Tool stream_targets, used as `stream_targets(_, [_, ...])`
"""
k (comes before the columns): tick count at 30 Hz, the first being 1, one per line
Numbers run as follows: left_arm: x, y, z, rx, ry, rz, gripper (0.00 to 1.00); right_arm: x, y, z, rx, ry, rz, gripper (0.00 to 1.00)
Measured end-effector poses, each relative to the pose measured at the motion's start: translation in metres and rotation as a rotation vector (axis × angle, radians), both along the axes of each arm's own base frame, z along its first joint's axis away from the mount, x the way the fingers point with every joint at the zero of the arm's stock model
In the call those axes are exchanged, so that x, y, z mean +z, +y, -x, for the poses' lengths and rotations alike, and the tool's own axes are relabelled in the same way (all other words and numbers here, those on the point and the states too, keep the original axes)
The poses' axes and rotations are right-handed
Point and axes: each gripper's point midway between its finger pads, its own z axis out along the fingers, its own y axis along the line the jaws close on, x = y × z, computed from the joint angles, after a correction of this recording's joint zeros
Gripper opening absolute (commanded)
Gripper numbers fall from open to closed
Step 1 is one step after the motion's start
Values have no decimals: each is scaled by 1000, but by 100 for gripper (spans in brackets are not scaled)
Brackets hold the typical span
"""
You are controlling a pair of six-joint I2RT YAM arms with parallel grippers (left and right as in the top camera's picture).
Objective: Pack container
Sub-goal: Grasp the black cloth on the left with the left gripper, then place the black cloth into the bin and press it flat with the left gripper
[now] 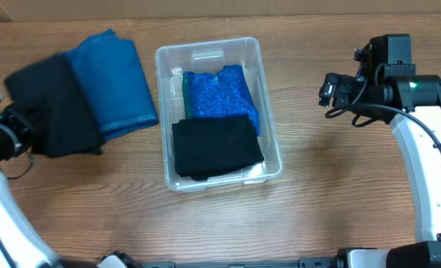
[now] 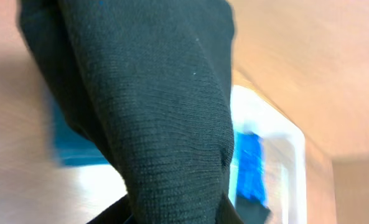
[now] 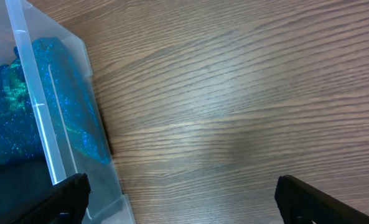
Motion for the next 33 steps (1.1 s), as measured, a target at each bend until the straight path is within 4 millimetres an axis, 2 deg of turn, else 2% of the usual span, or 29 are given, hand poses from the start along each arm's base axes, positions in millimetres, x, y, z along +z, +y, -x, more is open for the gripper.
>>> stream_targets(2, [30, -54, -3, -141, -88, -64, 4, 0, 0, 0, 0, 0, 0, 100])
stream_targets(3, [47, -102, -3, -278, -149, -89, 4, 0, 0, 0, 0, 1, 0, 100])
stream_targets(5, [55, -169, -1, -504, -219, -167, 4, 0, 0, 1, 0, 4, 0, 100])
stream_targets(7, [45, -223, 7, -733, -264, -278, 4, -1, 0, 2, 0, 10, 0, 100])
stream_targets(9, [25, -279, 23, -991, -299, -375, 4, -1, 0, 2, -1, 9, 2, 100])
stream_targets(11, [-1, -316, 32, -1184, -314, -472, 4, -1, -1, 2, -2, 9, 5, 100])
stream_targets(13, [-27, -332, 33, -1300, -297, -555, 4, -1, -2, 2, -5, 9, 10, 100])
stream_targets(14, [-50, -340, 32, -1368, -264, -613, 4, -1, -2, 2, -5, 9, 11, 100])
stream_targets(16, [-78, -341, 27, -1420, -200, -664, 4, -1, -2, 2, -6, 8, 13, 100])
stream_targets(17, [-84, -339, 25, -1430, -186, -682, 4, -1, -3, 2, -6, 9, 14, 100])
stream_targets(20, [-91, -334, 28, -1453, -158, -708, 4, -1, -3, 2, -9, 9, 18, 100])
stream_targets(23, [-102, -321, 49, -1501, -43, -692, 4, -1, -4, 2, -11, 9, 23, 100])
stream_targets(26, [-105, -320, 51, -1508, -26, -691, 4, -1, -4, 2, -11, 9, 23, 100])
stream_targets(28, [-115, -321, 49, -1519, 4, -680, 4, -1, -4, 2, -11, 9, 24, 100])
stream_targets(29, [-119, -321, 49, -1523, 15, -676, 9, -1, -4, 2, -11, 9, 24, 100])
stream_targets(30, [-125, -322, 48, -1530, 34, -668, 66, -1, -4, 2, -11, 9, 24, 100])
stream_targets(31, [-134, -322, 46, -1538, 58, -660, 100, -1, -4, 2, -11, 9, 24, 100])
stream_targets(33, [-145, -323, 40, -1534, 77, -668, 100, -1, -4, 2, -11, 9, 24, 100])
